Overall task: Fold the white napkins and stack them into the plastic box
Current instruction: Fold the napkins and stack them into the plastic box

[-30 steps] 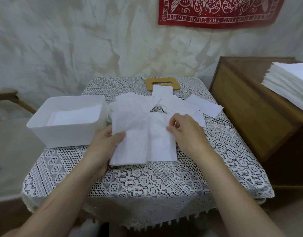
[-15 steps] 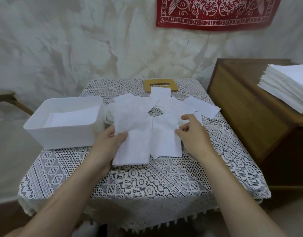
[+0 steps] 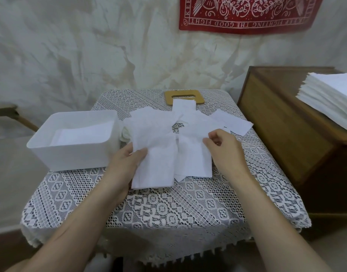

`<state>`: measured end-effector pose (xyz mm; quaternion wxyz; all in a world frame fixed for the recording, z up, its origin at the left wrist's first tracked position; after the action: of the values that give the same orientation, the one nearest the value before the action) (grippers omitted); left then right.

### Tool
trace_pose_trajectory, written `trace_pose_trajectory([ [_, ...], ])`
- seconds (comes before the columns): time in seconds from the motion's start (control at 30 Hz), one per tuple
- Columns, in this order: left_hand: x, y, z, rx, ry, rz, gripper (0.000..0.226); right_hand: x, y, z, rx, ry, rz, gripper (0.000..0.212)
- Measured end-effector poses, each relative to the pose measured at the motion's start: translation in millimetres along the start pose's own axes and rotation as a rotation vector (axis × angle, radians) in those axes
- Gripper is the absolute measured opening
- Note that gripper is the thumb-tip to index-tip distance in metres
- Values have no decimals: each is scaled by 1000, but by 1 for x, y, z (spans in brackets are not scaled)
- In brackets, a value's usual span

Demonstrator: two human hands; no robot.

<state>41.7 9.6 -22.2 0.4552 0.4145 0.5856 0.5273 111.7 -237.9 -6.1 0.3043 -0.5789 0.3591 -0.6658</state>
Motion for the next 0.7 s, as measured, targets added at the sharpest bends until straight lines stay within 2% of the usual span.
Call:
trace_pose_trajectory([
  [0.13, -2, 0, 2, 9, 11, -11, 18, 0, 5, 0, -38, -37, 13, 3],
  [0.23, -4, -1, 3, 25, 22, -28, 21, 8, 4, 0, -106, -60, 236, 3],
  [0.4, -4, -3, 4, 31, 40, -69, 23, 20, -5, -7, -240, -215, 668, 10],
  [0.53, -12, -4, 0, 38, 20, -135, 21, 9, -13, -16, -253, -354, 699, 8],
  [0.7, -25, -6, -6, 80, 0, -200, 29, -18, -25, -28, -249, -423, 685, 9],
])
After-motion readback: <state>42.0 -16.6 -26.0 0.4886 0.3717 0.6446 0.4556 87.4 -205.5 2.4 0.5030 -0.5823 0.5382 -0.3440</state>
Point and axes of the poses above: each hand's wrist, its own z-axis towards the middle knuckle, its own x-axis out of the back of the hand, y = z × x, the point moved 4 cm from there along z, towards the middle knuckle, and after that the axes turned 8 degrees about -x, right-handed, at the moved point
